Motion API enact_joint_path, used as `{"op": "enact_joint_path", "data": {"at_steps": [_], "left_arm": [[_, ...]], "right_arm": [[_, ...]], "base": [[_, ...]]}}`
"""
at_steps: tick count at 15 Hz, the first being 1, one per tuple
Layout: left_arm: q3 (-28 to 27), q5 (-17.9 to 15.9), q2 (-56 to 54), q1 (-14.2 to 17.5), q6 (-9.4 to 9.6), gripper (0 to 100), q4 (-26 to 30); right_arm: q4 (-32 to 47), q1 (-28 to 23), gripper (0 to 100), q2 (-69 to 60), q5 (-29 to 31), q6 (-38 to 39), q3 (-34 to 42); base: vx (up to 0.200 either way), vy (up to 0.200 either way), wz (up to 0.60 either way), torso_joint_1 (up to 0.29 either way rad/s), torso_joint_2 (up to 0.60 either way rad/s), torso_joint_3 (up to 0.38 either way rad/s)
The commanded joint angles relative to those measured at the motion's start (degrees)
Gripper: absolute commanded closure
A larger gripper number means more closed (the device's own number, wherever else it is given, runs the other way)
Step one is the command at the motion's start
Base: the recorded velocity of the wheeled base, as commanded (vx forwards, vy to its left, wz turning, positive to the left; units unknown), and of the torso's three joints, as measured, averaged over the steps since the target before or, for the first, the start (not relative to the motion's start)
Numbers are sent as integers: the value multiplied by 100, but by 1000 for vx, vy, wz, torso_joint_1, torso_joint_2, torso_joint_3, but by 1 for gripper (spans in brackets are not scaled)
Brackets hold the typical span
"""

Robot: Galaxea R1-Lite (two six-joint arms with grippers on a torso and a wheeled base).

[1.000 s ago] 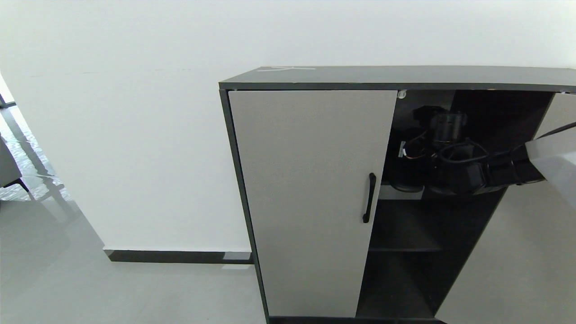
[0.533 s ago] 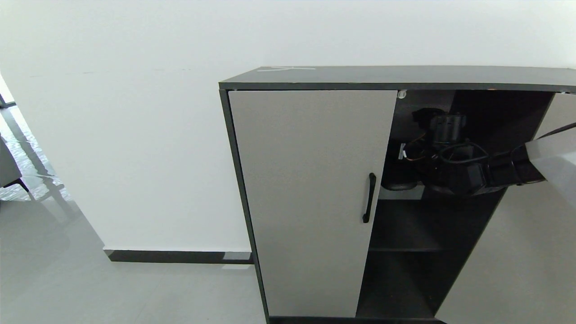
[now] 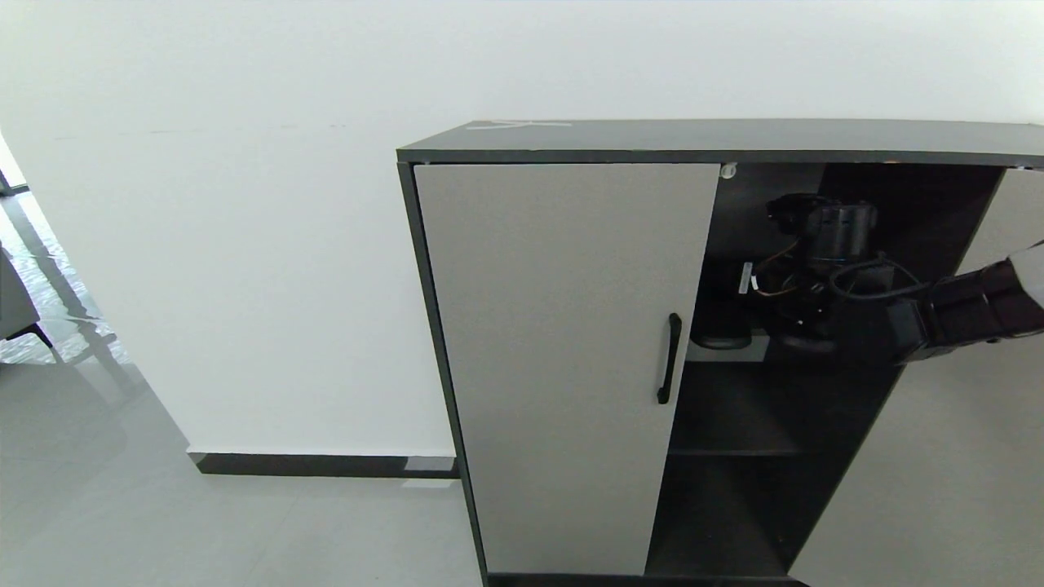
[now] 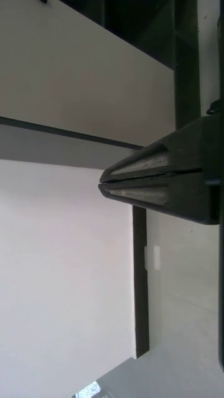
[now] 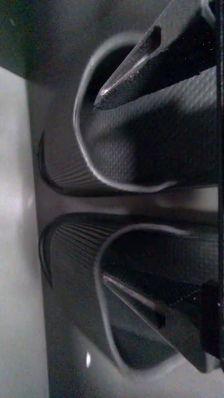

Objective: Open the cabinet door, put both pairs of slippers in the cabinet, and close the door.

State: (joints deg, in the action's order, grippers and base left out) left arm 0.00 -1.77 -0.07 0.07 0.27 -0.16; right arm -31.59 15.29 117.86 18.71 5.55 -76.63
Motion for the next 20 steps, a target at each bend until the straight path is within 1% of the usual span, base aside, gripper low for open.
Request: {"op": "enact_joint_path", "data": {"at_steps": [1, 3, 5, 8, 9, 10, 11, 12, 13, 14, 15, 16, 17, 20], "left_arm": [[0, 1, 7, 1, 0, 100, -2], [0, 1, 7, 1, 0, 100, -2], [0, 1, 7, 1, 0, 100, -2], [0, 1, 7, 1, 8, 100, -2], [0, 1, 7, 1, 8, 100, -2], [0, 1, 7, 1, 8, 100, -2], [0, 1, 7, 1, 8, 100, -2], [0, 1, 7, 1, 17, 100, -2], [0, -8, 7, 1, 17, 100, -2], [0, -8, 7, 1, 26, 100, -2], [0, 1, 7, 1, 26, 100, -2], [0, 1, 7, 1, 35, 100, -2], [0, 1, 7, 1, 26, 100, 7], [0, 1, 7, 1, 26, 100, -2]], "right_arm": [[-14, 18, 0, -360, -61, -10, 271], [-23, 115, 0, -685, -140, 8, 755], [-225, 273, 0, -1169, -254, 8, 1414], [-427, 414, 0, -1608, -263, -1, 1880], [-480, 660, 0, -2162, -368, 8, 2416], [-524, 853, 0, -2663, -773, 52, 2908], [-524, 1055, 0, -3260, -1326, 289, 3427], [-515, 1284, 0, -3937, -2082, 588, 3884], [-489, 1337, 0, -4491, -2873, 825, 4226], [-445, 1328, 0, -5036, -3928, 1063, 4508], [-313, 1310, 0, -5502, -4824, 1230, 4631], [-155, 1275, 0, -5801, -5317, 1397, 4666], [-58, 1275, 0, -5959, -5589, 1493, 4692], [-67, 1266, 0, -5897, -5633, 1476, 4851]], "base": [[0, 0, 0, 0, 0, 0], [0, 0, 0, 0, 0, 0], [-200, 0, 0, 2, 2, 2], [-200, 0, 0, 5, 1, 4], [-200, 0, 0, 7, 7, 2], [-200, 0, 0, 2, 2, 2], [-200, 0, 0, 2, -2, 2], [-200, 0, 0, -2, 2, -2], [-200, 0, 0, 2, 2, 2], [-200, 0, 0, -2, 2, 7], [0, -200, 0, -2, 2, 7], [0, -200, 0, -7, 2, 2], [0, -200, 0, 2, 7, 2], [0, -200, 0, -2, 1, 9]]}}
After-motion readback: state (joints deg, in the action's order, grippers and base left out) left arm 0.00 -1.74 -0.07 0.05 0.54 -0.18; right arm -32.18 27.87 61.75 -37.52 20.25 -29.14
